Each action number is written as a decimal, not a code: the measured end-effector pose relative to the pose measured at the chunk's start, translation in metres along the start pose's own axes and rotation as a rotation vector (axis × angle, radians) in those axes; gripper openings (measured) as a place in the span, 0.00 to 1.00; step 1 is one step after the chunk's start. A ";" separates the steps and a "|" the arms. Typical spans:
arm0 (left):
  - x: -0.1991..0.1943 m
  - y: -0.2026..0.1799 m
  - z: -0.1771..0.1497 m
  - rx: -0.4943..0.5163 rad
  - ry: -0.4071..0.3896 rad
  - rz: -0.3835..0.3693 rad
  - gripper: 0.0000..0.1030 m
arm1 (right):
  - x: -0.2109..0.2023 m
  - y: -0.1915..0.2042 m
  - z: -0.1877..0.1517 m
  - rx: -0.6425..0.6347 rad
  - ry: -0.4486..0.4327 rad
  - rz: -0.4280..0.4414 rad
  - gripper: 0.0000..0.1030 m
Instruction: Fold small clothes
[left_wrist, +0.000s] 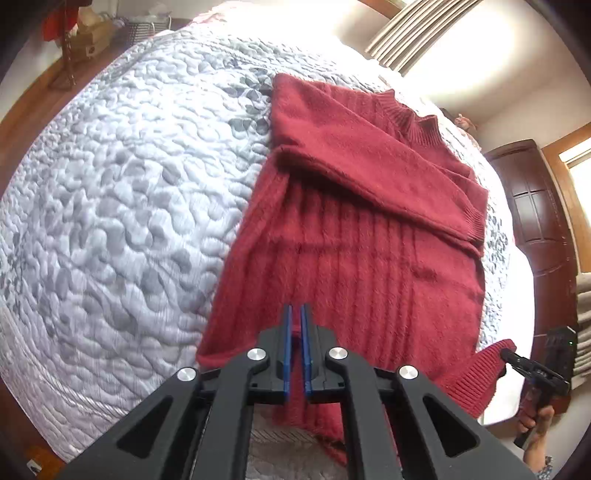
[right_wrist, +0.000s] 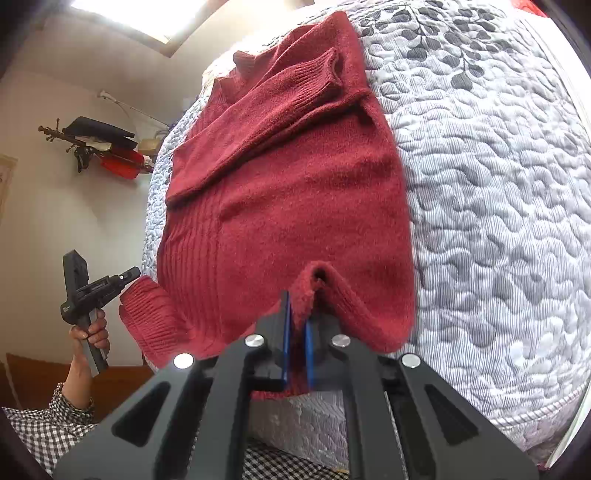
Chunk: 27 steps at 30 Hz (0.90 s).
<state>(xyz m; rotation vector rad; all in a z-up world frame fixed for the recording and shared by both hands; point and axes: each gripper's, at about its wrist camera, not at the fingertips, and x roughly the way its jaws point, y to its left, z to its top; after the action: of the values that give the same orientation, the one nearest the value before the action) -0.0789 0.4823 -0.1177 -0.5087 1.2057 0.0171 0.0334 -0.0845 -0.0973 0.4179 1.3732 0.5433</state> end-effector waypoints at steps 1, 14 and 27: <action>0.001 -0.003 0.005 0.020 -0.006 0.028 0.04 | 0.004 -0.005 0.005 0.007 0.003 -0.004 0.05; 0.006 -0.008 0.013 0.192 -0.017 0.149 0.19 | 0.038 -0.038 0.035 0.136 0.049 -0.121 0.17; 0.089 -0.076 0.000 0.616 0.201 0.135 0.54 | -0.010 -0.058 0.032 0.166 -0.045 -0.126 0.48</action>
<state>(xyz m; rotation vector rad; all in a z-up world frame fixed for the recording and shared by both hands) -0.0248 0.3919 -0.1694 0.1140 1.3611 -0.2882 0.0704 -0.1363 -0.1179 0.4713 1.3957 0.3159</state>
